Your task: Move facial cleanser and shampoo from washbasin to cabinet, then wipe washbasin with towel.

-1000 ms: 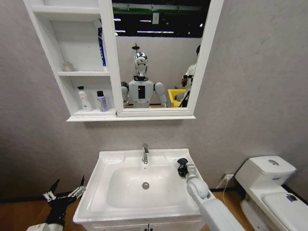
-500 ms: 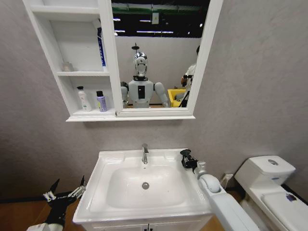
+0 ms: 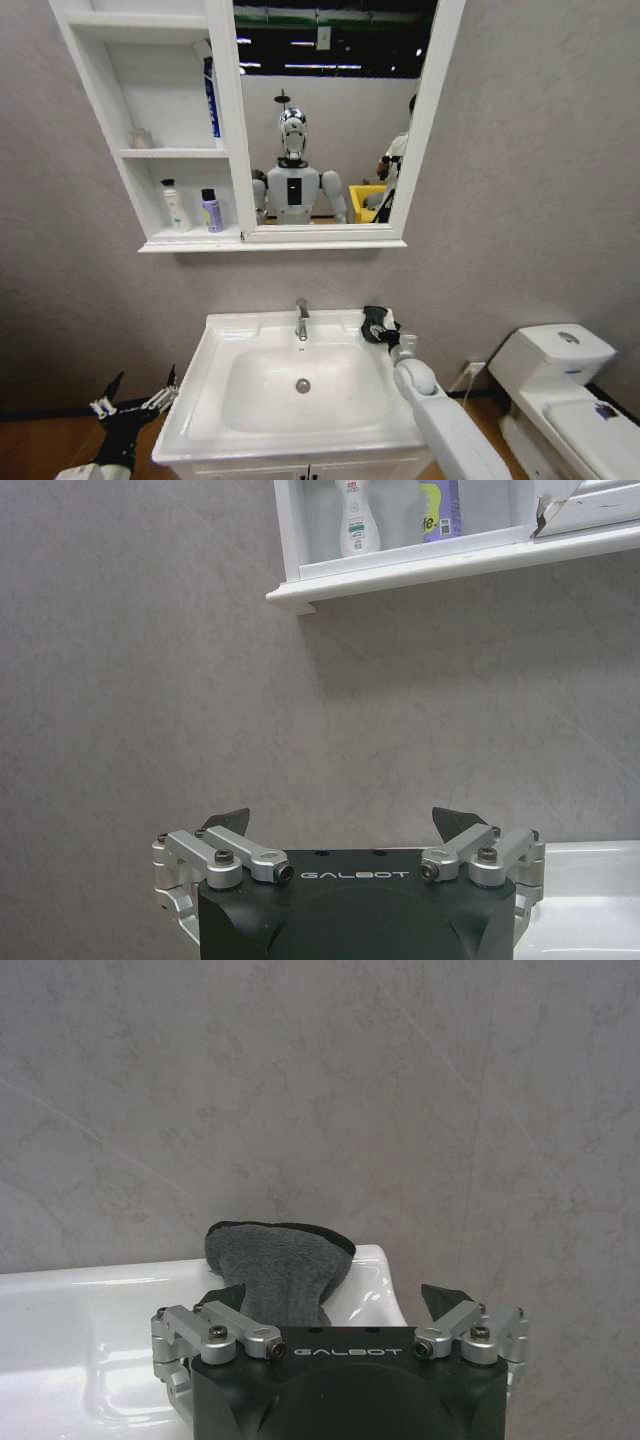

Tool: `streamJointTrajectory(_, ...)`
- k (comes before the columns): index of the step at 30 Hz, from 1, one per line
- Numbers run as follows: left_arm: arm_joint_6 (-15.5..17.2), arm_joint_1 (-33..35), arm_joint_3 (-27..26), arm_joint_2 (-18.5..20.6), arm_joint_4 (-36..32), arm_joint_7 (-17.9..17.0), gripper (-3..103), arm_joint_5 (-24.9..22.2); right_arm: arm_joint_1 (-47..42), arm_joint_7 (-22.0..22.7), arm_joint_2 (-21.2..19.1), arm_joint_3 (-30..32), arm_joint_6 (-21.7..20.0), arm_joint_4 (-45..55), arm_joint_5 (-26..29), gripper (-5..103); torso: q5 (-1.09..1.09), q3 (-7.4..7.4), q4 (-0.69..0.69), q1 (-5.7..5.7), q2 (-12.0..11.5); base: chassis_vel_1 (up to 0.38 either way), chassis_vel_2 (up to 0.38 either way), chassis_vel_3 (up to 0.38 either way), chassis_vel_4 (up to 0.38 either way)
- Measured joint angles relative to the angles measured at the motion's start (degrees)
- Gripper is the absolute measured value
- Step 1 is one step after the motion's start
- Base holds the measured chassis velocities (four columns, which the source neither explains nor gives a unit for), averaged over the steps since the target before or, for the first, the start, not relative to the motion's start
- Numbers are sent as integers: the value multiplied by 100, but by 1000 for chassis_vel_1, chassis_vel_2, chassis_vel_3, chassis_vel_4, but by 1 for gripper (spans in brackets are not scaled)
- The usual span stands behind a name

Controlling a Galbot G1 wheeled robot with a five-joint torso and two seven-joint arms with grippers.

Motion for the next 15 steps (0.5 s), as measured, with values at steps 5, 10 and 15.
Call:
streamJointTrajectory(5, 0, 0, -1, 0, 0, 1, 100, 0, -500, 159, -318, 213, -72, 758, -149, 100, 3, 0, 3, 1, 0, 0, 0, 0, 0)
streamJointTrajectory(10, 0, 0, 0, 0, 0, 1, 100, 0, -1299, 441, -502, 584, -431, 2127, -164, 100, -2, -2, 0, 0, 1, 0, 0, 0, 0)
streamJointTrajectory(15, 1, 0, 0, 0, 0, 0, 100, 0, -2845, 647, -221, 1109, -548, 3684, -533, 100, 0, -2, -2, -2, 1, 0, 0, 0, 0)
